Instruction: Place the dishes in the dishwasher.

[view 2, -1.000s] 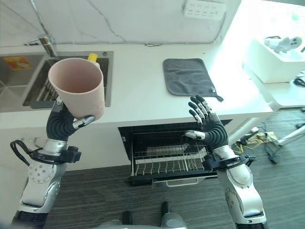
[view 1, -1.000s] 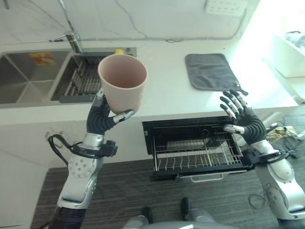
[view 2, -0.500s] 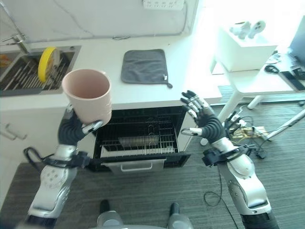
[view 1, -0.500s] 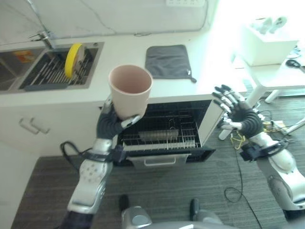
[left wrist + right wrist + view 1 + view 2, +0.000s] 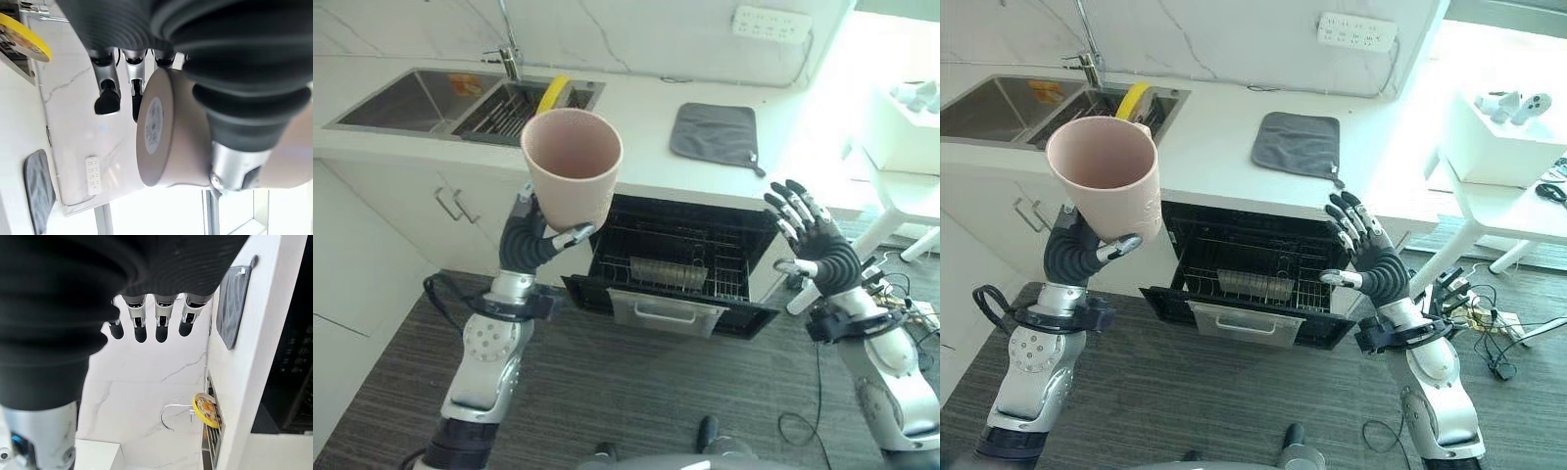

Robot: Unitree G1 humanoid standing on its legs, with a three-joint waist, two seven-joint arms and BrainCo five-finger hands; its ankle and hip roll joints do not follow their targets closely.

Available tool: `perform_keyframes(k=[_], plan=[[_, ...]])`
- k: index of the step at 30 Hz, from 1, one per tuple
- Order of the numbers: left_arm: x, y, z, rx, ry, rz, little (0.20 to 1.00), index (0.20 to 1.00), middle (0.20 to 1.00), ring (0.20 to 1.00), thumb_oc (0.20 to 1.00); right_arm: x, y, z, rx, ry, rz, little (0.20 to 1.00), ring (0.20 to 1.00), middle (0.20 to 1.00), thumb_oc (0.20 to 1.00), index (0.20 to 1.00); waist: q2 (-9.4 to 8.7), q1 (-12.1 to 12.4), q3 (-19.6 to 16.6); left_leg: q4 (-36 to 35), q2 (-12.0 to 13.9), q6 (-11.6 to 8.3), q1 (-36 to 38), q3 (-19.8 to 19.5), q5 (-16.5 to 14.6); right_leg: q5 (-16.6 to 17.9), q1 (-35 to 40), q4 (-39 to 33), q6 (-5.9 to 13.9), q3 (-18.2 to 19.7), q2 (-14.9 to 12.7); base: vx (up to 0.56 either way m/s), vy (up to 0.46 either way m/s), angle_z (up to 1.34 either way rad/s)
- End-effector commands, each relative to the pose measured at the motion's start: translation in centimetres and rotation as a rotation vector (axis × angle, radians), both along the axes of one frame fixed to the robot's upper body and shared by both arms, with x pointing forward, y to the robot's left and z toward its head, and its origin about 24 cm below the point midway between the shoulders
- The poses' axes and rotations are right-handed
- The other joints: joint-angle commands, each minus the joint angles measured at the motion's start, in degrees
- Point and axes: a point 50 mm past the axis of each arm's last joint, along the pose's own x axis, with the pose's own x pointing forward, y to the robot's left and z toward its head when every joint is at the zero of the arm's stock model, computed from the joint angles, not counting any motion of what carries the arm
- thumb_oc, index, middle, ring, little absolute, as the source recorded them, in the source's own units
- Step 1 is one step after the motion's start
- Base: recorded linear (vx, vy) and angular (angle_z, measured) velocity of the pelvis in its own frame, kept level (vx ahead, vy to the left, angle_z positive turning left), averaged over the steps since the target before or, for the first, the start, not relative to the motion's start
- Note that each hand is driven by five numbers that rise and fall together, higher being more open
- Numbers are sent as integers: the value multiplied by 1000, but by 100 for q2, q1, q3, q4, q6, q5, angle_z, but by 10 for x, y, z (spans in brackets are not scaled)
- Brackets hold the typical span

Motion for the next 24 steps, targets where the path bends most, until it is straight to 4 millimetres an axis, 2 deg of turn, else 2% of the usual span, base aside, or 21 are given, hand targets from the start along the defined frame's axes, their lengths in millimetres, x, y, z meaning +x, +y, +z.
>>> perform_keyframes(k=[1, 2, 7, 15, 20, 24], plan=[[4, -4, 28, 58, -163, 31, 200, 200, 200, 200, 200, 7, 5, 27, 29, -128, 48, 1000, 1000, 1000, 1000, 1000, 111, -1, -42, -5, 665, -193, 36, 81, -227, -371, 637, -392, 459, -272, -163, -62, -247, 4], [8, -5, 23, 7, -127, 63, 200, 200, 200, 200, 200, 11, 6, 26, 21, -110, 59, 1000, 1000, 1000, 1000, 1000, 138, 3, -138, -5, 753, -260, 26, 137, -175, -438, 643, -432, 413, -220, -90, -29, -72, -10], [9, -6, 16, -1, -124, 123, 200, 200, 200, 200, 200, 14, 7, 27, 36, -87, 54, 1000, 1000, 1000, 1000, 1000, 176, 6, -232, -5, 815, -325, 61, 160, -146, -529, 722, -432, 329, -206, -30, 3, -40, -13], [35, -27, 1, 119, -77, 198, 200, 200, 200, 200, 200, 27, 31, 22, 78, -36, 62, 1000, 1000, 1000, 1000, 1000, 285, -104, -351, -5, 837, -343, 197, 285, -214, -516, 786, -432, 420, -253, -141, -22, -5, -1], [43, -35, -11, 156, -24, 240, 200, 200, 200, 200, 200, 35, 41, 19, 54, 12, 67, 1000, 1000, 1000, 1000, 1000, 271, -74, -406, -5, 844, -346, 235, 307, -236, -529, 809, -432, 409, -253, -134, 0, 0, 0], [47, -42, -21, 198, -15, 308, 200, 200, 200, 200, 200, 41, 48, 26, 81, -2, 35, 1000, 1000, 1000, 1000, 1000, 222, -56, -431, -5, 893, -358, 233, 356, -218, -547, 831, -432, 381, -282, -104, -31, -11, 2]])
